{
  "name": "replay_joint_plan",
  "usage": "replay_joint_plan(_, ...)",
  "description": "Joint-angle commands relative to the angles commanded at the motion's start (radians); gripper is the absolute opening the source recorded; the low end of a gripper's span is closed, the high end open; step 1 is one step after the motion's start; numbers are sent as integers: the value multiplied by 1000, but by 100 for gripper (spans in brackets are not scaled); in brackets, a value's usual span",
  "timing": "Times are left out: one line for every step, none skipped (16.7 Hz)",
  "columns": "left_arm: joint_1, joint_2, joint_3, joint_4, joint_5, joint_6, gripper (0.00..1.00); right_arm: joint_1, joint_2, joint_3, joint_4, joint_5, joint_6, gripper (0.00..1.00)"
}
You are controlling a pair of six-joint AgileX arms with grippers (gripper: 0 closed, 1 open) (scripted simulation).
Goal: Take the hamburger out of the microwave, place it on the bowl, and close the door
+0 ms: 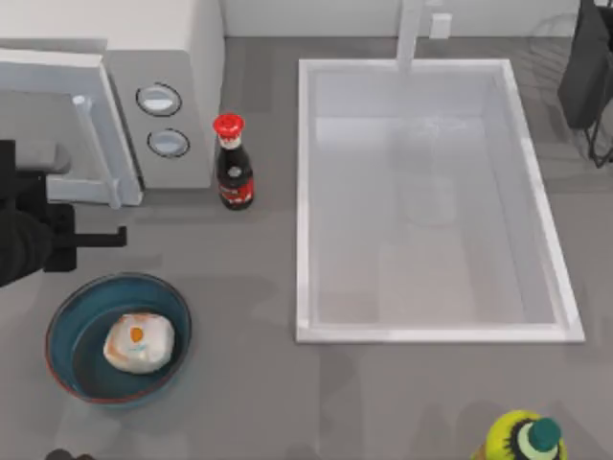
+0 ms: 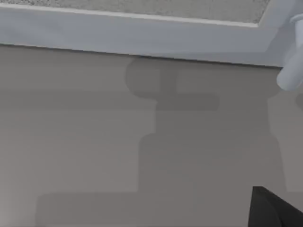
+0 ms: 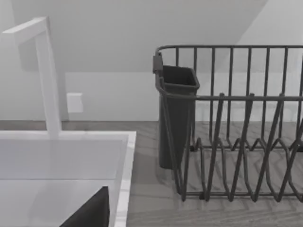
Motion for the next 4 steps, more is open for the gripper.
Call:
replay_joint_plan(3, 31, 21, 16, 2, 3, 0, 0, 0, 0, 0, 0, 0, 100)
replay_joint_plan(6, 53, 36, 27, 4, 5, 0, 0, 0, 0, 0, 0, 0, 100)
replay_joint_plan(7, 63, 45, 33, 5, 6, 0, 0, 0, 0, 0, 0, 0, 100)
replay_joint_plan(7, 64, 46, 34, 5, 6, 0, 0, 0, 0, 0, 0, 0, 100)
